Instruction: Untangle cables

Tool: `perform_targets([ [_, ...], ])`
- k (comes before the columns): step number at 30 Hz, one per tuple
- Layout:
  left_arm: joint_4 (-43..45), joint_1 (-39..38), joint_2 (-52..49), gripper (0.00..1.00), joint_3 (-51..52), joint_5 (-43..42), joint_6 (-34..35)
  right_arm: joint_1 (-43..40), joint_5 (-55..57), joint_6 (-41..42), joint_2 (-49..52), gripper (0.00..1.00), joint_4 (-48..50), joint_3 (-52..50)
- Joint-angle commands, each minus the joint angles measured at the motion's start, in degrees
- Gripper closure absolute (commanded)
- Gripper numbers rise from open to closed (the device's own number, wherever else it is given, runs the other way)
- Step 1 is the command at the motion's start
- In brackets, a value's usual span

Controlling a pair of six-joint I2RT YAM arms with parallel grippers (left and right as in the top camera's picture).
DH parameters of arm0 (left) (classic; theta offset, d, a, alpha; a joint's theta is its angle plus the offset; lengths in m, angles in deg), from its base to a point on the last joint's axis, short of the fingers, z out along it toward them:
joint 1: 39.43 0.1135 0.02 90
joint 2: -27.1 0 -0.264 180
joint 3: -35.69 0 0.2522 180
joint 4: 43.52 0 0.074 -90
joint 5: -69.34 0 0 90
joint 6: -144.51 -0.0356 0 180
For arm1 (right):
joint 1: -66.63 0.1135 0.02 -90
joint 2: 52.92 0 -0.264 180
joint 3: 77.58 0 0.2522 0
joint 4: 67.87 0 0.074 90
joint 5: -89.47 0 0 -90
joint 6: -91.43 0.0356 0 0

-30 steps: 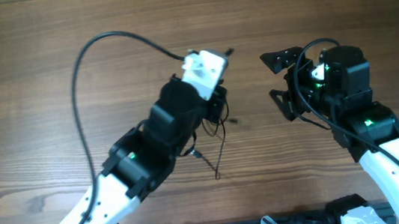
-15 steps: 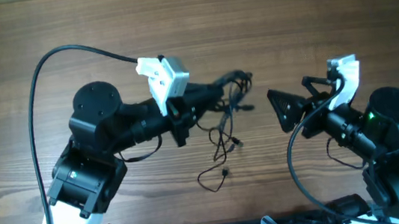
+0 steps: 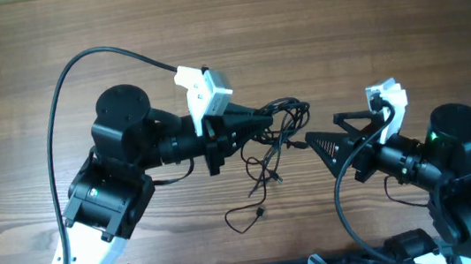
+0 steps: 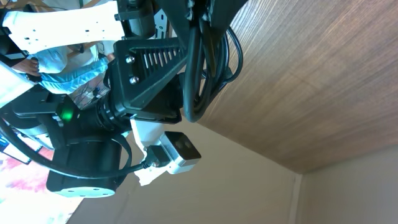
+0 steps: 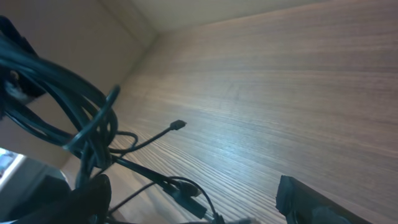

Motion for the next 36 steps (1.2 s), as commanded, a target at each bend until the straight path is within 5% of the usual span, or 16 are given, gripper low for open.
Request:
perform_targets([
  [1,0.22,0.5,0.04,0.96,-0.42,0.52,-0.81,0.07,-1.16,11.8,-0.5,0.16,3.13,0.74],
  [5,1.05,0.46,0.04,0.96,-0.42,-0.17,-0.72,0.07,-1.16,24.83,-0.5,0.17,8.04,0.74],
  [15,3.43,0.46,-1.99,0.96,-0.42,1.84,-1.01,0.09,-1.55,24.39,-0.5,0.18,9.05,0.74],
  [22,6.84,-1.4,-3.37,0.96,-0.42,16.26,3.21,0.07,-1.11,24.22,-0.46,0.2,9.11,0.74],
  [28,6.36,-7.93,-3.37,0.96,-0.42,24.33,-6.01,0.07,-0.92,24.26,0.7,0.15,9.07,0.74],
  [36,5.95,-7.91,-3.37,0.96,-0.42,21.27,-10.49,0.07,3.41,24.26,1.29,0.09,9.05,0.74],
])
